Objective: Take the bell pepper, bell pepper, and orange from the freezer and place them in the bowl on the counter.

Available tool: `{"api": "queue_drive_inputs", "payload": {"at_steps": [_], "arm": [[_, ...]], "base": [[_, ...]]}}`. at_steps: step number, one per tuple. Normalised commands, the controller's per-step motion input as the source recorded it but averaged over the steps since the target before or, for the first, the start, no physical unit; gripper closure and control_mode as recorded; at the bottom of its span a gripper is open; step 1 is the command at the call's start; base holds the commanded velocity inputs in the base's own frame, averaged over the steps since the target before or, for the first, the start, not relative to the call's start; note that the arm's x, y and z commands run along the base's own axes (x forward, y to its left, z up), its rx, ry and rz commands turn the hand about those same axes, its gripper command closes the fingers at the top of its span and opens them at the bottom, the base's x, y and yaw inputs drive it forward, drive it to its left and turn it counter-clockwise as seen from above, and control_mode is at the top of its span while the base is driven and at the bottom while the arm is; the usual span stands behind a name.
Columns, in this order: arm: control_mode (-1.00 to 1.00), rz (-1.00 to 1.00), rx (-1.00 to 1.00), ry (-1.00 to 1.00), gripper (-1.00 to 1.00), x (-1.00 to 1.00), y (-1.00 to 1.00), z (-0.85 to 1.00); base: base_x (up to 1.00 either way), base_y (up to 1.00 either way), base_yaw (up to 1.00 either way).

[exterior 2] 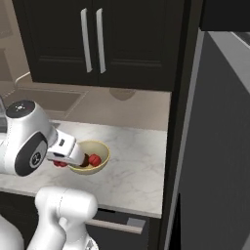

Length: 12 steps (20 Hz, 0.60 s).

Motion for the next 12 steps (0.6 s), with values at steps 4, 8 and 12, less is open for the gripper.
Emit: {"api": "queue_drive_inputs", "payload": {"at_steps": [4, 8, 12], "arm": [[-1.0, 0.0, 0.0, 0.0, 1.0, 0.44, 0.0, -0.32], [-1.0, 0.0, 0.0, 0.02, 1.0, 0.4, 0.0, -0.33], [-1.0, 0.0, 0.0, 0.02, 1.0, 0.33, 0.0, -0.28]], "base": [[0.0, 0.0, 0.0], [0.0, 0.0, 0.0], [0.0, 0.0, 0.0]]}}
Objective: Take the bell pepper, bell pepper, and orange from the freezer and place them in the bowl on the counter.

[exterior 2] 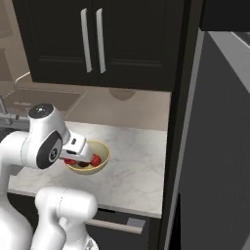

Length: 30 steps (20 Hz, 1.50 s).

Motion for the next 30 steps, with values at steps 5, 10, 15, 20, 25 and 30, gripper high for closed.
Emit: {"api": "queue_drive_inputs", "payload": {"at_steps": [5, 10, 15, 20, 25, 30], "arm": [[-1.0, 0.0, 0.0, 0.13, 1.0, 0.24, 0.08, -0.25], [-1.0, 0.0, 0.0, 0.07, 1.0, 0.33, 0.11, -0.15], [-1.0, 0.0, 0.0, 0.08, 1.0, 0.48, 0.04, -0.05], [-1.0, 0.0, 0.0, 0.09, 1.0, 0.26, 0.0, -0.15], [-1.0, 0.0, 0.0, 0.05, 1.0, 0.16, 0.0, -0.36], [-1.0, 0.0, 0.0, 0.06, 1.0, 0.13, 0.0, -0.31]], "base": [[0.0, 0.0, 0.0], [0.0, 0.0, 0.0], [0.0, 0.0, 0.0], [0.0, 0.0, 0.0], [0.0, 0.0, 0.0], [0.0, 0.0, 0.0]]}}
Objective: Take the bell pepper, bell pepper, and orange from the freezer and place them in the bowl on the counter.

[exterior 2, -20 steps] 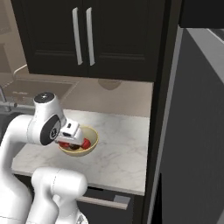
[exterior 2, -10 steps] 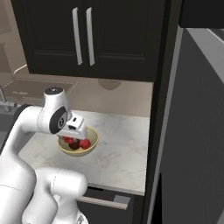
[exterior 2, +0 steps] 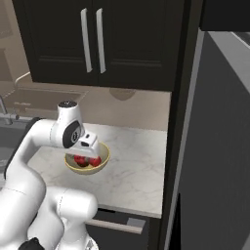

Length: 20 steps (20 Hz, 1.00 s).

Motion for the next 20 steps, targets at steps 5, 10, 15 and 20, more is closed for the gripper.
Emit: {"api": "queue_drive_inputs", "payload": {"at_steps": [5, 10, 15, 20], "arm": [[-1.0, 0.0, 0.0, 0.06, 1.0, 0.18, 0.0, -0.25], [-1.0, 0.0, 0.0, 0.14, 1.0, 0.22, 0.01, -0.22], [-1.0, 0.0, 0.0, 0.08, 1.0, 0.39, 0.0, -0.21], [-1.0, 0.0, 0.0, 0.08, 1.0, 0.47, 0.04, -0.18]], "base": [[0.0, 0.0, 0.0], [0.0, 0.0, 0.0], [0.0, 0.0, 0.0], [0.0, 0.0, 0.0]]}}
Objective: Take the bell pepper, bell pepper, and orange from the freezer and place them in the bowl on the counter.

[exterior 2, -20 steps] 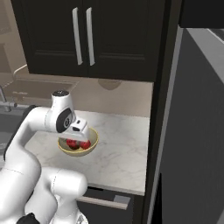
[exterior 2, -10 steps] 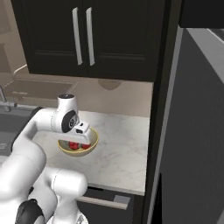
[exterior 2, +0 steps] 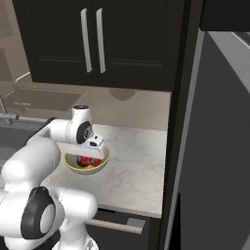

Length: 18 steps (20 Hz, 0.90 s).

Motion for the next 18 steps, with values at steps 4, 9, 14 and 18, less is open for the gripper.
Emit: {"api": "queue_drive_inputs", "payload": {"at_steps": [4, 9, 14, 18], "arm": [[-1.0, 0.0, 0.0, 0.05, 1.0, 0.19, 0.0, -0.3], [-1.0, 0.0, 0.0, 0.0, 1.0, 0.0, 0.0, -0.34], [-1.0, 0.0, 0.0, 0.0, 1.0, 0.0, 0.0, -0.31], [-1.0, 0.0, 0.0, 0.0, -1.0, 0.0, 0.0, -0.13]], "base": [[0.0, 0.0, 0.0], [0.0, 0.0, 0.0], [0.0, 0.0, 0.0], [0.0, 0.0, 0.0]]}}
